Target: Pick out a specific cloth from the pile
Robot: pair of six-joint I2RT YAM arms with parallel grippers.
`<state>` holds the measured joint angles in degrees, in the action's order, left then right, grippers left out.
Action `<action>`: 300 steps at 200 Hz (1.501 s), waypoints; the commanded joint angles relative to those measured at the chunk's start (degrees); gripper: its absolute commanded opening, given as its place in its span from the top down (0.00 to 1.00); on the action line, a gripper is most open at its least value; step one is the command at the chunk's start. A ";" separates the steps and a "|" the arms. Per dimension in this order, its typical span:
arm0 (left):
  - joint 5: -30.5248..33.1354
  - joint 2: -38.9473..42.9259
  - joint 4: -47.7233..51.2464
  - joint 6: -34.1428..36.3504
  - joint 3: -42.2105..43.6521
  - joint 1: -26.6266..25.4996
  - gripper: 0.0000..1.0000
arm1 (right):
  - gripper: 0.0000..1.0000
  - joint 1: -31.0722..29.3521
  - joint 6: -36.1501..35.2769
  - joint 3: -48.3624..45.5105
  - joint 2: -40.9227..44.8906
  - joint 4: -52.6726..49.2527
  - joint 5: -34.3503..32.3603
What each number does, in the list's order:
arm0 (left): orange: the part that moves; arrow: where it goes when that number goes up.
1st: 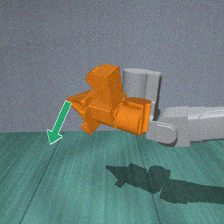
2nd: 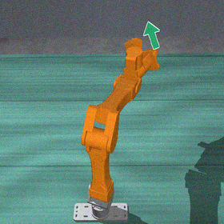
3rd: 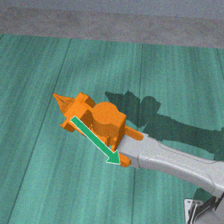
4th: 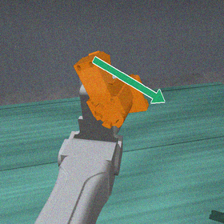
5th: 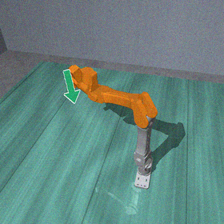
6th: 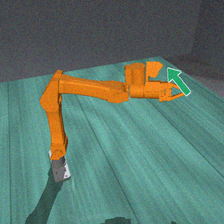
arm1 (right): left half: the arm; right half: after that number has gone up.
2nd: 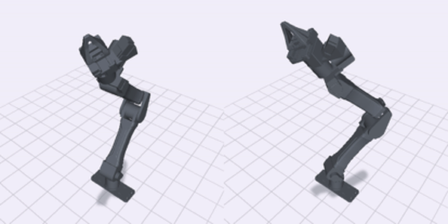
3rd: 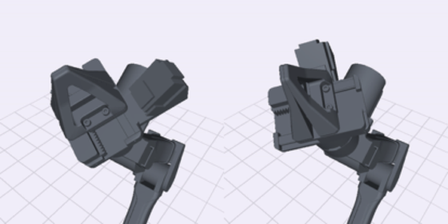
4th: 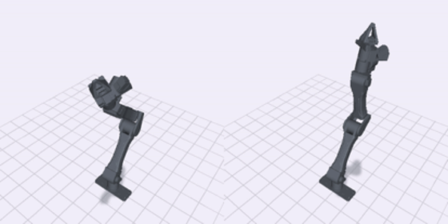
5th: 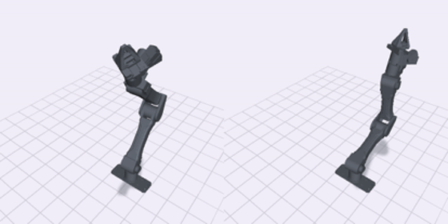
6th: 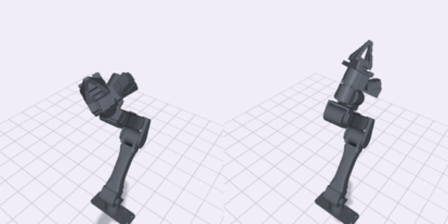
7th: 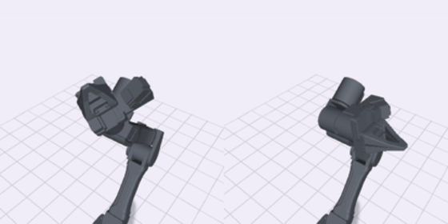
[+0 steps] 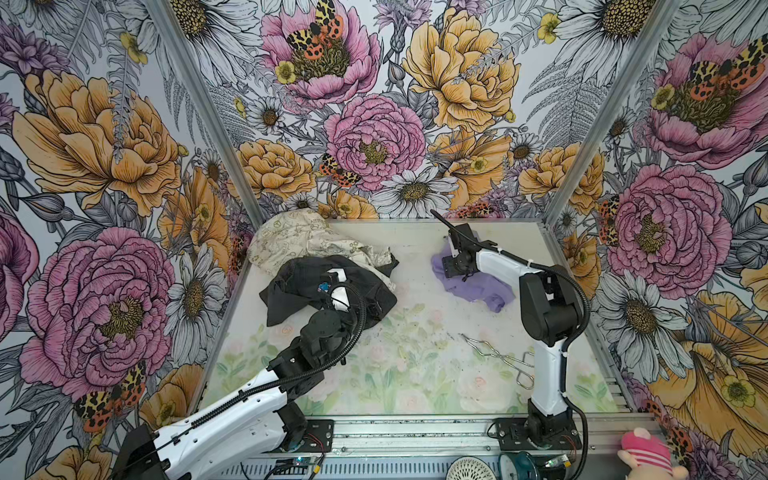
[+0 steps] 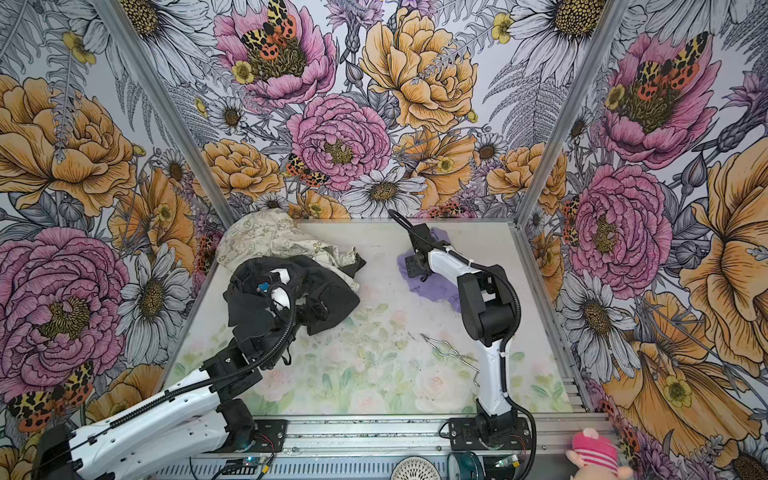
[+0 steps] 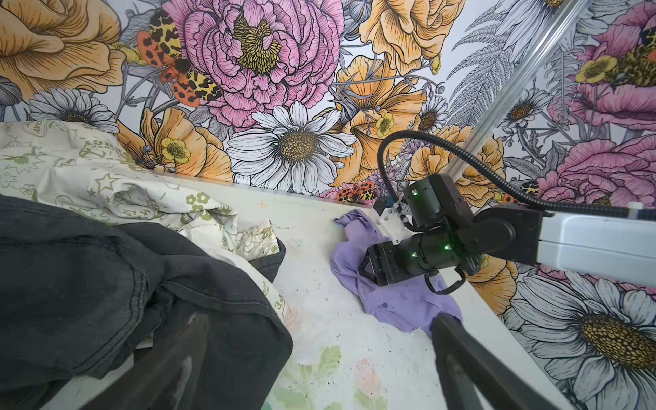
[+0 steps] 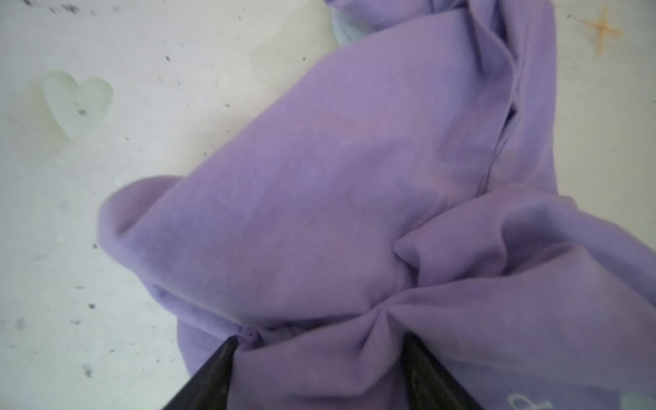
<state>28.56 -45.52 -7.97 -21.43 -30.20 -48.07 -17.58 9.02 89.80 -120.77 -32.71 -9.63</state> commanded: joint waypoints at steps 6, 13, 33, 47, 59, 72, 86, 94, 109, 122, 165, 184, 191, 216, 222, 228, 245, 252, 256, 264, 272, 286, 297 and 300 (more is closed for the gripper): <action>1.14 1.16 -0.56 0.01 1.19 0.61 0.01 | 0.44 2.29 -1.78 2.29 -2.33 -4.45 -4.94; 1.15 1.41 -0.43 -0.09 1.40 0.73 0.01 | 0.52 3.18 -1.70 3.02 -2.73 -5.51 -4.37; 1.13 2.39 -0.34 -0.34 1.88 0.96 0.01 | 0.71 5.33 -2.37 3.10 -2.52 -5.94 -5.56; 1.06 3.13 -0.09 -0.39 2.11 1.17 0.01 | 0.80 7.33 -2.35 2.88 -1.85 -6.12 -5.27; 1.14 3.79 0.50 -0.32 2.10 1.45 0.01 | 0.85 8.99 -2.16 2.67 -1.25 -6.15 -4.91; 1.30 4.41 1.24 -0.28 2.08 1.75 0.01 | 0.90 10.22 -2.10 2.50 -0.60 -6.12 -4.27; 1.35 5.23 2.00 -0.28 2.14 2.07 0.01 | 0.94 11.21 -2.07 2.50 -0.19 -6.09 -3.24; 1.41 5.67 2.20 -0.32 2.24 2.16 0.01 | 0.95 11.64 -1.85 2.49 0.05 -6.07 -2.92; 1.50 6.44 2.47 -0.53 2.57 2.28 0.01 | 0.99 12.29 -1.52 2.53 0.61 -6.07 -2.18; 1.50 6.87 2.67 -0.78 2.77 2.33 0.01 | 1.00 12.94 -1.05 2.73 1.10 -6.04 -1.58; 3.56 7.98 5.49 -0.98 2.32 2.71 0.01 | 1.00 15.40 -0.06 3.02 2.02 -6.05 0.16; 4.84 8.57 7.33 -1.05 2.16 3.18 0.01 | 1.00 16.47 0.67 2.71 2.47 -6.13 1.86; 5.29 8.84 7.88 -1.07 2.24 3.55 0.01 | 1.00 16.68 0.82 2.66 2.56 -6.06 2.32; 5.83 9.55 9.96 -1.28 2.42 5.31 0.01 | 1.00 16.88 1.00 2.68 2.95 -6.01 3.75; 5.89 9.66 10.52 -1.51 2.39 5.85 0.01 | 0.99 16.88 1.08 2.75 3.27 -6.01 4.46; 6.07 9.90 11.14 -1.64 2.42 6.42 0.01 | 0.96 16.88 1.24 2.75 3.51 -6.01 5.17; 6.42 10.35 13.33 -2.40 2.42 8.39 0.01 | 0.89 16.88 1.94 2.93 4.91 -5.96 6.69; 6.35 10.52 14.16 -2.83 2.47 9.45 0.01 | 0.85 16.88 2.16 2.94 5.76 -6.01 7.15; 6.26 10.73 14.64 -3.03 2.50 10.09 0.02 | 0.83 16.88 2.37 2.93 6.31 -6.01 7.35; 5.80 10.97 15.53 -3.47 2.51 11.29 0.01 | 0.79 16.86 2.58 2.79 7.57 -5.99 7.90; 5.16 11.37 16.21 -3.78 2.67 12.69 0.01 | 0.74 16.73 2.71 2.67 9.06 -6.00 8.20; 3.86 12.07 16.41 -3.97 3.24 15.07 0.01 | 0.62 16.54 2.98 2.10 11.99 -5.88 8.82; 3.17 12.62 16.31 -3.84 3.85 16.84 0.01 | 0.50 16.45 3.11 1.55 14.45 -5.94 9.38; 3.11 12.76 16.14 -3.88 4.05 17.38 0.01 | 0.48 16.38 3.16 1.41 15.14 -5.96 9.56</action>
<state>33.17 -34.17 6.24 -24.25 -27.94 -33.76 -0.80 10.92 91.57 -113.32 -39.42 -2.20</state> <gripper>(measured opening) 0.986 0.441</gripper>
